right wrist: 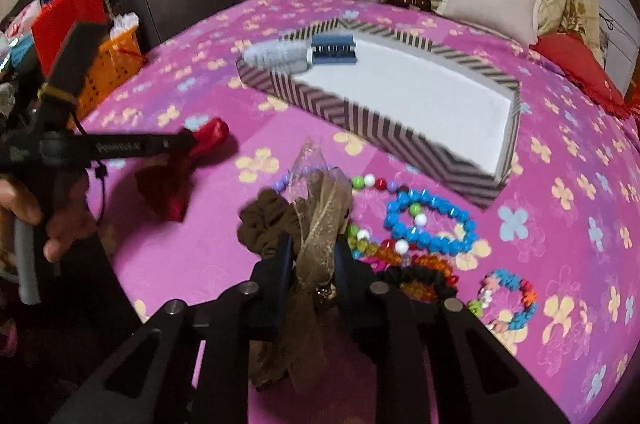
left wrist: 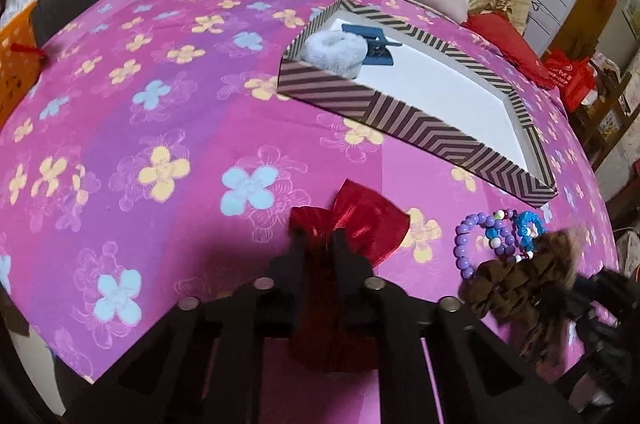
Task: Organize jewelry
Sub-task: 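Grasp the red bow with the left tool while the right tool grasps the brown bow, then carry both bows into the tray and open both tools to release them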
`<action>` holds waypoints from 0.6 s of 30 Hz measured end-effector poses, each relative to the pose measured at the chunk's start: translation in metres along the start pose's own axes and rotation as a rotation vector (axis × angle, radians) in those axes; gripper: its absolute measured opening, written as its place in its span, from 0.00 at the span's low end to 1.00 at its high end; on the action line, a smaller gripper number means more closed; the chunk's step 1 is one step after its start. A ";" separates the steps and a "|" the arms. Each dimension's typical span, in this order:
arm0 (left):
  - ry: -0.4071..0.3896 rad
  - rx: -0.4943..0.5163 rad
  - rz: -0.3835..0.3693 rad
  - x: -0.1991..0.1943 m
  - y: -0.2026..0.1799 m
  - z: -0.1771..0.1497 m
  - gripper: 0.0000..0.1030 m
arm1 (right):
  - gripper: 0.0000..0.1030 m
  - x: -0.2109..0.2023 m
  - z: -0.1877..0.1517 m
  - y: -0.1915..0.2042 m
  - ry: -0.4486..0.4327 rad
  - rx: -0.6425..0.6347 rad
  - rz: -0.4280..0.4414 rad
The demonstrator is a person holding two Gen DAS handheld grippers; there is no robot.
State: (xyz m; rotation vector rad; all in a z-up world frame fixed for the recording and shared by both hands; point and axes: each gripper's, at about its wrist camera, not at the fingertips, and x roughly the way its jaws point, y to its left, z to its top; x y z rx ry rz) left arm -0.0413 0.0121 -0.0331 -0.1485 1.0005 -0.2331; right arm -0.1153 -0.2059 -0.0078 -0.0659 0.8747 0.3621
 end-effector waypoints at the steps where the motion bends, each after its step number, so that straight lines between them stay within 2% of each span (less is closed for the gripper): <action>1: -0.006 0.002 -0.006 -0.003 -0.001 0.002 0.08 | 0.20 -0.003 0.003 0.000 -0.009 0.001 0.003; 10: -0.080 0.017 -0.040 -0.033 -0.004 0.022 0.05 | 0.20 -0.028 0.043 -0.010 -0.106 0.017 0.010; 18: -0.137 0.046 -0.061 -0.047 -0.022 0.053 0.05 | 0.20 -0.028 0.076 -0.027 -0.145 0.049 -0.014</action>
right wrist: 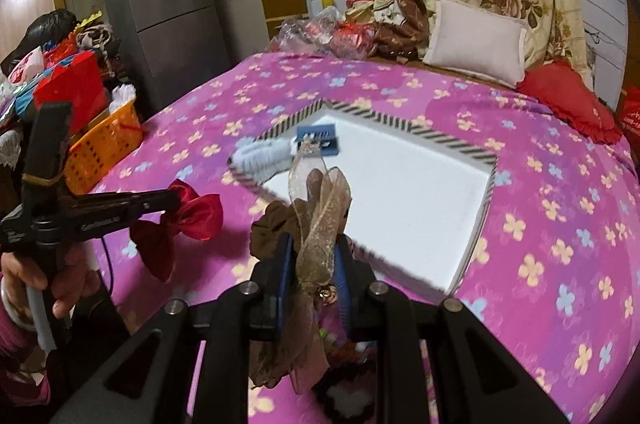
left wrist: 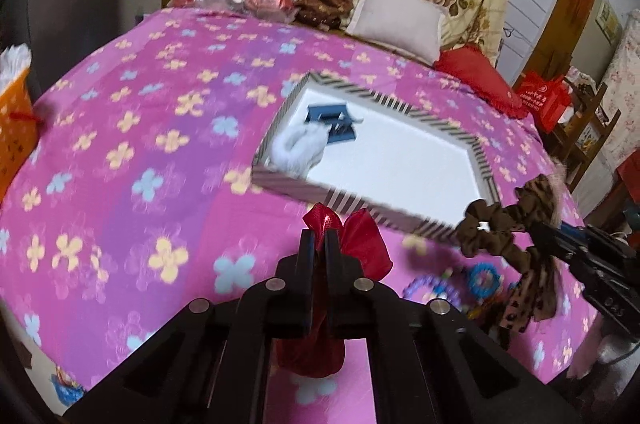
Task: Organize jewelry
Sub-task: 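Carry both bows into the tray and open both tools to release them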
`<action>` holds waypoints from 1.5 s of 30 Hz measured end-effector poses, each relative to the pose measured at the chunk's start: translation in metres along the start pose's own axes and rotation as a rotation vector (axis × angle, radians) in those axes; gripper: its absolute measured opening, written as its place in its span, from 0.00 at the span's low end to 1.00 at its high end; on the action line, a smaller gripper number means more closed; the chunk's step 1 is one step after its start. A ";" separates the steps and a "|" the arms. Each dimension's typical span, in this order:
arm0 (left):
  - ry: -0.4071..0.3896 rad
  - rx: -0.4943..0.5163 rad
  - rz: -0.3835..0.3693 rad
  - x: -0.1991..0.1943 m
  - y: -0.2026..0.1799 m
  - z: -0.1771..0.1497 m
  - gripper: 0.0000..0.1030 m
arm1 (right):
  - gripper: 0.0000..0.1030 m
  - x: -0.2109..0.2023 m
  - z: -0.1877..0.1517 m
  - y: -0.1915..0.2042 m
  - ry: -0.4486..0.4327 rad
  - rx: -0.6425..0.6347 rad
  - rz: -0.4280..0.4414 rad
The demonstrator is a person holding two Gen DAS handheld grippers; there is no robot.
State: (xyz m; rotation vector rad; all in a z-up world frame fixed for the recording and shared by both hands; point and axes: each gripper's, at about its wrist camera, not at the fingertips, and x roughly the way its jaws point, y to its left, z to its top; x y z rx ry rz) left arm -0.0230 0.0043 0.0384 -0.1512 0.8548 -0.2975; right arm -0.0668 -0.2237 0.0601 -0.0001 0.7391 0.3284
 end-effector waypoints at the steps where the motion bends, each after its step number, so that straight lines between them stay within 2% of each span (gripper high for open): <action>1: -0.006 0.003 -0.002 0.000 -0.003 0.004 0.05 | 0.20 0.003 0.005 -0.003 -0.001 0.008 0.000; 9: -0.023 0.014 0.004 0.030 -0.027 0.041 0.05 | 0.20 0.041 0.040 -0.034 0.011 0.082 -0.003; 15: 0.009 -0.030 -0.003 0.066 -0.031 0.063 0.05 | 0.20 0.087 0.070 -0.057 0.037 0.125 -0.022; 20: 0.013 -0.013 0.005 0.087 -0.038 0.077 0.05 | 0.20 0.133 0.090 -0.078 0.069 0.192 -0.025; 31: 0.081 -0.033 0.062 0.137 -0.025 0.073 0.05 | 0.20 0.241 0.112 -0.093 0.177 0.263 -0.038; 37: 0.082 -0.043 0.078 0.145 -0.019 0.070 0.05 | 0.20 0.271 0.123 -0.078 0.178 0.244 0.000; 40: 0.077 -0.047 0.082 0.146 -0.019 0.069 0.05 | 0.28 0.271 0.124 -0.076 0.185 0.254 0.010; 42: 0.072 -0.043 0.085 0.145 -0.021 0.068 0.08 | 0.40 0.262 0.123 -0.081 0.168 0.282 0.026; 43: 0.069 -0.035 0.090 0.144 -0.022 0.067 0.11 | 0.49 0.255 0.121 -0.085 0.158 0.307 0.034; 45: 0.063 -0.018 0.088 0.141 -0.026 0.066 0.28 | 0.53 0.243 0.119 -0.092 0.148 0.335 0.045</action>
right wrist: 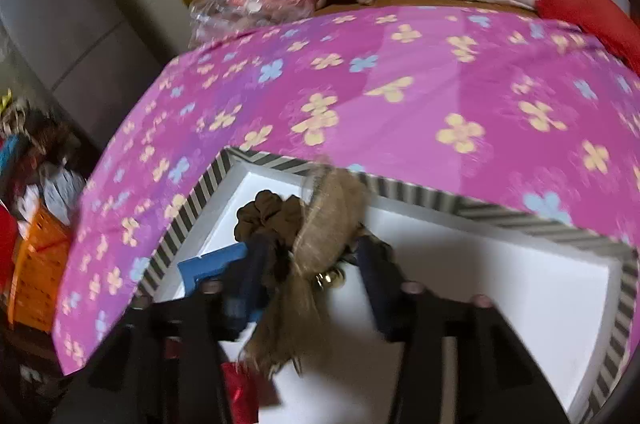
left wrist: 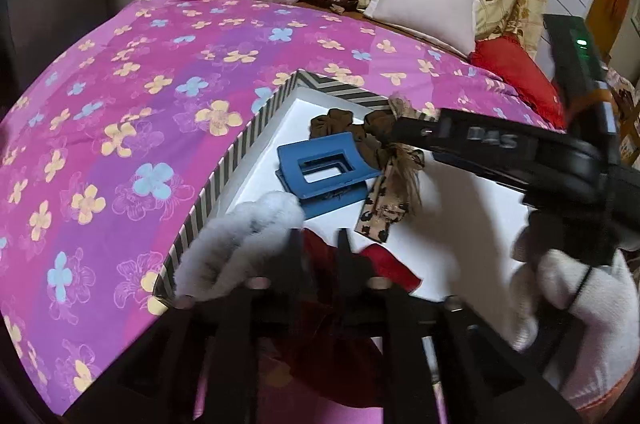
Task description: Organize jewelry
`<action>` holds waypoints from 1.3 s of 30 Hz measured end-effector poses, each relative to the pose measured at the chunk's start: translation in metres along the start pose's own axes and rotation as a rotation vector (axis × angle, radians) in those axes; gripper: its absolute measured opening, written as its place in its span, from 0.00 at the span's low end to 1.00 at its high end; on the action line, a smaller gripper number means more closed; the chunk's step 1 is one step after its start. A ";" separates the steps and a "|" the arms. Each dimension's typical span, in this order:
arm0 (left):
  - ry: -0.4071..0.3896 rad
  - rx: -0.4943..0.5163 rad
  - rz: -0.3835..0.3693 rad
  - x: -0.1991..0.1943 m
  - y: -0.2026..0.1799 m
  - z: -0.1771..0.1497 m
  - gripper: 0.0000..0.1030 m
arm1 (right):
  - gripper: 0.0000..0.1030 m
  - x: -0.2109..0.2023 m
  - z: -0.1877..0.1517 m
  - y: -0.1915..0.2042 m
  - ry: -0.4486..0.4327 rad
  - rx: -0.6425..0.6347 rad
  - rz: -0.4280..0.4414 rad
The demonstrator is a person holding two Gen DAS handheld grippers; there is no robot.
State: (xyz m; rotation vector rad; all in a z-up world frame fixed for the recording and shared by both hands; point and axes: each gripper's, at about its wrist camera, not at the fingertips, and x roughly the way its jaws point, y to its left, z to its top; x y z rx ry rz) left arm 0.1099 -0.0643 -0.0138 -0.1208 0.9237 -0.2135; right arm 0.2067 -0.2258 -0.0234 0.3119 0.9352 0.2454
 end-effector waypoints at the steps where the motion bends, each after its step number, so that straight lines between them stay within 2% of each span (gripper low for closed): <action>1: -0.004 0.005 -0.001 -0.002 -0.001 0.000 0.32 | 0.53 -0.007 -0.002 -0.003 -0.002 0.006 0.008; 7: -0.032 0.042 0.011 -0.017 -0.009 -0.002 0.37 | 0.56 -0.052 -0.020 -0.007 -0.020 -0.019 0.009; 12: -0.058 0.054 0.021 -0.033 -0.012 -0.006 0.37 | 0.66 -0.087 -0.040 -0.007 -0.044 -0.045 -0.007; 20: -0.105 0.076 0.036 -0.064 -0.015 -0.021 0.37 | 0.67 -0.135 -0.083 -0.003 -0.086 -0.081 -0.044; 28: -0.140 0.113 0.053 -0.094 -0.020 -0.047 0.37 | 0.67 -0.189 -0.130 0.015 -0.171 -0.154 -0.103; 32: -0.151 0.119 0.059 -0.105 -0.021 -0.061 0.37 | 0.72 -0.210 -0.152 0.018 -0.215 -0.157 -0.107; 39: -0.157 0.120 0.061 -0.123 -0.022 -0.082 0.37 | 0.72 -0.227 -0.187 0.015 -0.191 -0.146 -0.105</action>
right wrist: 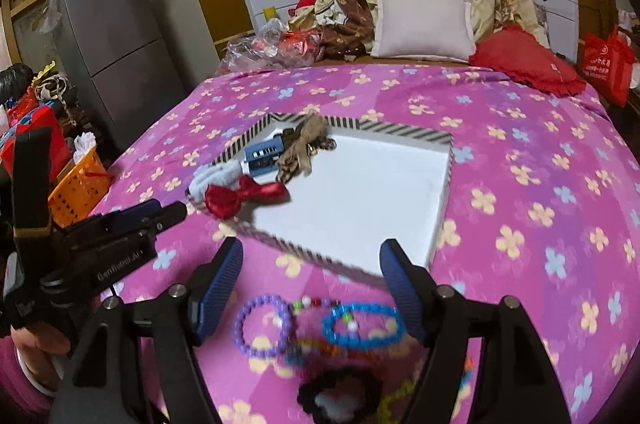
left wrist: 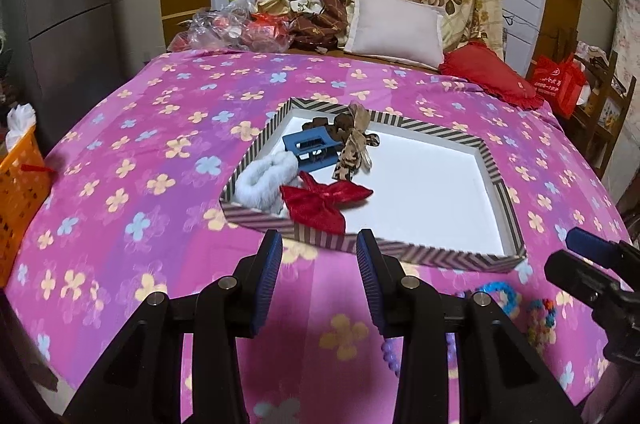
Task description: Organize jewelry
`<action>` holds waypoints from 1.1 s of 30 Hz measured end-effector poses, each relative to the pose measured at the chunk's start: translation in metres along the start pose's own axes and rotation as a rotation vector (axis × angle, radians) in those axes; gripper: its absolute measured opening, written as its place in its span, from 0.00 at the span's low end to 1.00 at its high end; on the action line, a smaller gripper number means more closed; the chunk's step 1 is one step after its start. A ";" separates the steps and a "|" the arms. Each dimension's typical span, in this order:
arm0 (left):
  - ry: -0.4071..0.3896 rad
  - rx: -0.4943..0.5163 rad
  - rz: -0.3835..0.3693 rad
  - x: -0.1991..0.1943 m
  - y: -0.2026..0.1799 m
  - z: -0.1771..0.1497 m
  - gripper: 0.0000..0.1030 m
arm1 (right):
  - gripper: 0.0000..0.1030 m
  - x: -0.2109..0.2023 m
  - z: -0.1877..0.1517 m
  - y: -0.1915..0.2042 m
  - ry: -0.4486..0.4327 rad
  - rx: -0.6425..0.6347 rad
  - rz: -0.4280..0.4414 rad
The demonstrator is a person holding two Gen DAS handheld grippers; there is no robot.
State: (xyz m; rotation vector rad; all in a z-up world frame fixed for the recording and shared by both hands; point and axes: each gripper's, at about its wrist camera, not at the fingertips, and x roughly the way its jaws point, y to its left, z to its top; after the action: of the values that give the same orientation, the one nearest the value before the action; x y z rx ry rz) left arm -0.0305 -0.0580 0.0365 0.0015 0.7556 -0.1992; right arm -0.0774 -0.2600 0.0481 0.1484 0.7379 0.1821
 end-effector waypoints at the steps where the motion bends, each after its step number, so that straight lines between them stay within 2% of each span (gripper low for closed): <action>1: 0.003 -0.001 0.000 -0.002 -0.001 -0.003 0.37 | 0.72 -0.002 -0.003 0.001 0.001 -0.003 -0.005; 9: 0.020 0.000 -0.005 -0.015 -0.006 -0.023 0.37 | 0.72 -0.029 -0.032 0.006 -0.012 -0.059 -0.017; 18: 0.019 0.009 0.002 -0.026 -0.011 -0.038 0.37 | 0.72 -0.036 -0.057 -0.005 0.039 -0.016 -0.020; 33: 0.041 0.009 -0.007 -0.031 -0.018 -0.049 0.37 | 0.72 -0.043 -0.078 -0.020 0.086 0.009 -0.056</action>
State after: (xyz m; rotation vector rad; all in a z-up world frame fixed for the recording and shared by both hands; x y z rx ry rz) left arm -0.0891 -0.0666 0.0230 0.0118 0.7957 -0.2100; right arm -0.1595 -0.2834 0.0156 0.1289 0.8272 0.1326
